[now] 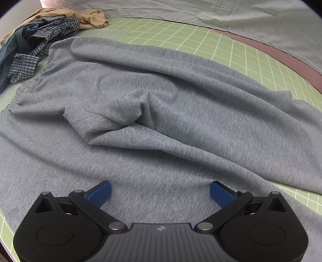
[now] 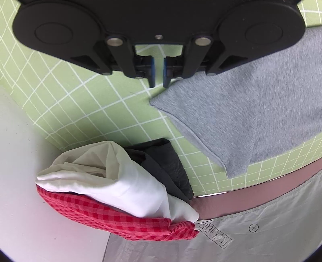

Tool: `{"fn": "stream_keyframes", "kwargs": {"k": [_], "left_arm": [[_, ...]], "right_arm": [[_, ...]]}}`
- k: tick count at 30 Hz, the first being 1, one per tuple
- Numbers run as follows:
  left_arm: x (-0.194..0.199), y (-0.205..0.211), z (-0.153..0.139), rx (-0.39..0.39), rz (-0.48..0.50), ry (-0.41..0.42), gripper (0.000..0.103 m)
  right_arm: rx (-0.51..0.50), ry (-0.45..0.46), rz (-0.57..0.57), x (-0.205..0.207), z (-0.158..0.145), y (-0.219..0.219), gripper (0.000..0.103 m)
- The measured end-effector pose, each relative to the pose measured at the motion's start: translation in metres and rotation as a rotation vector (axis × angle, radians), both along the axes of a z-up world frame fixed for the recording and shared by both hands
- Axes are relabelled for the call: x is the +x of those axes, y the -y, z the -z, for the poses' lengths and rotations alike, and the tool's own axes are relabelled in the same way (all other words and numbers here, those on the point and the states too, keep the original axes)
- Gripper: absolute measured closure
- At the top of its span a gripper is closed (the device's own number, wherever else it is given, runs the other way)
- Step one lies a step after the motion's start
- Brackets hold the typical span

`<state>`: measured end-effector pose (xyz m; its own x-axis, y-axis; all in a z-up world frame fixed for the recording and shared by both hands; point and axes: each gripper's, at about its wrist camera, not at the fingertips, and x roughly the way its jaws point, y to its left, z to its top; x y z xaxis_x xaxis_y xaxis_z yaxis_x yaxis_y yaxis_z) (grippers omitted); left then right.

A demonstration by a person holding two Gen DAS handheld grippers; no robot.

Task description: Fold clothes

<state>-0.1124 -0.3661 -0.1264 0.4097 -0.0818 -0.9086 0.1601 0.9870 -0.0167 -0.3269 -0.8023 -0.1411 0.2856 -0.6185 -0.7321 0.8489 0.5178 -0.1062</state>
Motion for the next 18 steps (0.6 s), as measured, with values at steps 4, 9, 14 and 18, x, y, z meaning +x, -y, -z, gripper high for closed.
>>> {"fn": "stream_keyframes", "kwargs": {"k": [4, 9, 14, 18], "left_arm": [[0.005, -0.021, -0.022, -0.068, -0.017, 0.056, 0.000], [0.035, -0.057, -0.042, 0.003, -0.035, 0.148, 0.000], [0.097, -0.109, -0.043, 0.077, -0.062, 0.189, 0.010], [0.154, -0.142, -0.042, 0.118, -0.046, 0.233, 0.017]], "right_arm": [[-0.024, 0.032, -0.008, 0.003, -0.009, -0.013, 0.057], [-0.029, 0.059, -0.074, 0.024, -0.019, -0.045, 0.047], [-0.023, 0.082, -0.100, 0.048, -0.030, -0.093, 0.046], [-0.036, 0.064, -0.100, 0.066, -0.035, -0.137, 0.042]]}}
